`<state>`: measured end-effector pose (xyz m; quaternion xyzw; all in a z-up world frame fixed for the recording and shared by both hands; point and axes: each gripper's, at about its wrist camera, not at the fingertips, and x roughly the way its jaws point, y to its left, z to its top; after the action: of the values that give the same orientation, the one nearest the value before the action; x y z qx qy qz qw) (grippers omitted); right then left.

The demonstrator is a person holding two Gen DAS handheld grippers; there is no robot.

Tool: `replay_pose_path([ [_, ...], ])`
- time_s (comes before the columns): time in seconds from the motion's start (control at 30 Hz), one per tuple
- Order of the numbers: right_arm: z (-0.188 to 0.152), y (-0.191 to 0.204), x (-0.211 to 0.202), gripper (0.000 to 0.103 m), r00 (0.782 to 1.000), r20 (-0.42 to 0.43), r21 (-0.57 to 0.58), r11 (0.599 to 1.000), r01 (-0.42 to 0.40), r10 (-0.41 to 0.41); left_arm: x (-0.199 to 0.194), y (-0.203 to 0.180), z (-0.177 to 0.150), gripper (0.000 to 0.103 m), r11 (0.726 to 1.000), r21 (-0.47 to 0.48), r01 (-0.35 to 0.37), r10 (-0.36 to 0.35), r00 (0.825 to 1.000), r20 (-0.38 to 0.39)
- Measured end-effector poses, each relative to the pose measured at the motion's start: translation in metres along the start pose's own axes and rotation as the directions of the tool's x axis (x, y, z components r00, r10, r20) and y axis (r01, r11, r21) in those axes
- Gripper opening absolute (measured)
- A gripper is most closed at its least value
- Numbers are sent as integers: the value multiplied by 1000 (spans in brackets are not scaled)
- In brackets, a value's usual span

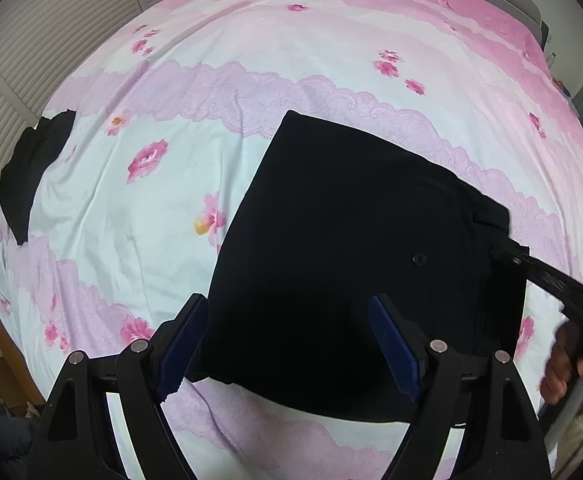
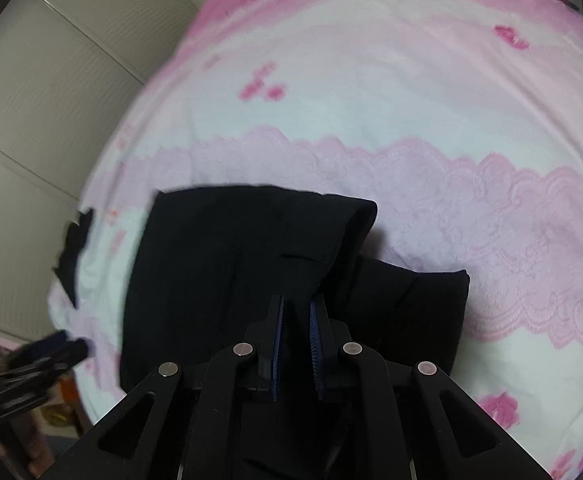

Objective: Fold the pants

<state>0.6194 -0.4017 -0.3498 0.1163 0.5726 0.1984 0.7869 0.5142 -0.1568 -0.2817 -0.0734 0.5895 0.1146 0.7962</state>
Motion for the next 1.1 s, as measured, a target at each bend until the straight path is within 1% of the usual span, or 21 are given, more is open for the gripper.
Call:
replay_pose_path([
  [0.03, 2, -5, 8, 18, 1000, -16, 24, 1000, 11, -11, -2, 1, -1, 82, 1000, -3, 7, -7, 1000, -2],
  [0.07, 4, -11, 15, 18, 1000, -31, 58, 998, 3, -2, -3, 2, -1, 82, 1000, -5, 10, -10, 1000, -2],
  [0.13, 3, -26, 24, 18, 998, -53, 176, 984, -36, 46, -8, 4, -5, 82, 1000, -2, 10, -10, 1000, 4],
  [0.17, 0, -33, 24, 14, 996, -52, 232, 971, -62, 76, -9, 6, -7, 82, 1000, -3, 3, -3, 1000, 5],
  [0.2, -3, -38, 21, 8, 994, -46, 278, 957, -87, 103, -11, 7, -8, 82, 1000, -7, 0, 0, 1000, 5],
  [0.27, -11, -41, 5, 5, 990, 2, 310, 941, -135, 141, -15, 12, -12, 82, 1000, -20, 2, -2, 1000, 8],
  [0.33, -15, -37, -17, 5, 991, 51, 298, 945, -135, 125, -17, 14, -14, 82, 1000, -21, -1, 2, 1000, 13],
  [0.37, -18, -34, -28, 4, 992, 68, 287, 950, -119, 103, -18, 14, -15, 82, 1000, -19, -4, 5, 1000, 13],
  [0.4, -21, -32, -38, 4, 995, 73, 275, 958, -81, 63, -19, 13, -16, 82, 1000, -14, -4, 4, 1000, 11],
  [0.47, -26, -29, -51, 4, 997, 78, 254, 967, -38, 19, -20, 11, -17, 82, 1000, -6, 1, -1, 1000, 14],
  [0.53, -30, -24, -58, 4, 996, 69, 211, 977, 36, -52, -22, 9, -18, 82, 1000, 0, 5, -5, 1000, 21],
  [0.6, -34, -25, -64, 4, 990, 64, 167, 980, 111, -124, -24, 6, -20, 82, 1000, 12, 7, -7, 1000, 25],
  [0.67, -35, -34, -64, 4, 987, 48, 182, 973, 144, -155, -25, 4, -23, 82, 1000, 30, 0, -1, 1000, 29],
  [0.7, -35, -42, -66, 3, 987, 39, 213, 966, 145, -156, -26, 4, -25, 82, 999, 37, 0, -1, 1000, 29],
  [0.77, -36, -50, -74, 3, 985, 53, 246, 958, 147, -164, -26, 4, -29, 82, 999, 44, 0, -2, 1000, 30],
  [0.83, -38, -47, -87, 3, 974, 87, 215, 958, 188, -211, -24, 4, -32, 82, 999, 48, -3, 2, 1000, 23],
  [0.87, -38, -46, -91, 3, 965, 99, 193, 956, 221, -243, -22, 4, -34, 82, 999, 49, -5, 5, 1000, 17],
  [0.9, -37, -47, -88, 3, 955, 93, 169, 949, 265, -283, -21, 5, -34, 82, 999, 50, -8, 7, 1000, 13],
  [0.93, -36, -52, -79, 3, 945, 61, 158, 937, 310, -323, -19, 5, -36, 82, 999, 48, -10, 10, 1000, 11],
  [1.03, -36, -67, -53, 3, 931, -16, 162, 918, 362, -365, -14, 6, -41, 82, 998, 61, -23, 22, 1000, 5],
  [1.1, -38, -65, -43, 5, 913, -26, 119, 905, 408, -408, -12, 7, -45, 82, 997, 74, -30, 30, 1000, 1],
])
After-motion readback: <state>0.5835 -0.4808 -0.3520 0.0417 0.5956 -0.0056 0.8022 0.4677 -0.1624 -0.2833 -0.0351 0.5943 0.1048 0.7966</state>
